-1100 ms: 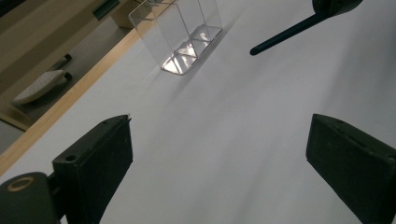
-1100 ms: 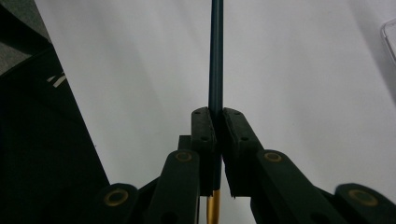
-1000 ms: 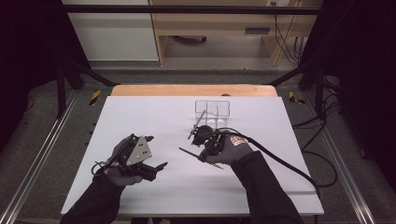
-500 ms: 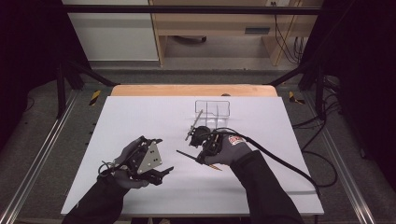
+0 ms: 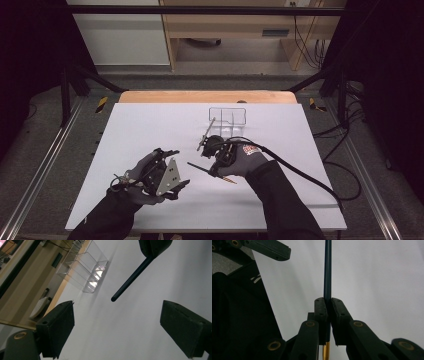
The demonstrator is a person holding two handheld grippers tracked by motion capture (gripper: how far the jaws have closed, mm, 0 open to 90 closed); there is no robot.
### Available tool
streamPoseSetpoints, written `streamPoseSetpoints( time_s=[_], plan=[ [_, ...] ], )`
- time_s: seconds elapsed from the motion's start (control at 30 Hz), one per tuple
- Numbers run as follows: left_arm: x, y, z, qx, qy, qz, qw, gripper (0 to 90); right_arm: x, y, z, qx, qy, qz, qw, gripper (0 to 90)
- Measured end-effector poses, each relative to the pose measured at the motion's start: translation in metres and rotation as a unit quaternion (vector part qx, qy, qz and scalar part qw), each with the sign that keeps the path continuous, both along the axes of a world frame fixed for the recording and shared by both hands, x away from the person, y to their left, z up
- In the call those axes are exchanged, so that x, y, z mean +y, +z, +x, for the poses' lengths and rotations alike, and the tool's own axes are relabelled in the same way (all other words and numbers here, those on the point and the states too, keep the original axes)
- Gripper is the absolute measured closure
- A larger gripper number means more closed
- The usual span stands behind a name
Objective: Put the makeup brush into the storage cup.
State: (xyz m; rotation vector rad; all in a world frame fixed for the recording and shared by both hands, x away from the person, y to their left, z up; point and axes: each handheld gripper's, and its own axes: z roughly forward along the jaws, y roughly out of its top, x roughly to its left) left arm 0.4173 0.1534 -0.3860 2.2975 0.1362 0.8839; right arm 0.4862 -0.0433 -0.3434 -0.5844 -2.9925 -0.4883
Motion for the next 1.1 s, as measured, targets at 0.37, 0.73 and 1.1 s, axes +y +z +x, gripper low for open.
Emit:
streamPoseSetpoints(
  time_s=[0.37, 0.73, 1.1],
  plan=[
    [-0.010, -0.001, -0.006, -0.034, -0.016, 0.034, 0.9987, 14.0, 0.005, 0.001, 0.000, 0.008, 0.007, 0.005, 0.9999, 84.0],
    [-0.015, -0.004, -0.011, -0.051, -0.028, 0.064, 0.9963, 16.7, 0.013, 0.000, -0.001, 0.017, 0.018, -0.003, 0.9997, 84.0],
    [-0.022, -0.009, -0.013, -0.060, -0.042, 0.081, 0.9941, 25.6, 0.014, -0.003, -0.002, 0.028, 0.026, -0.009, 0.9992, 84.0]
  ],
)
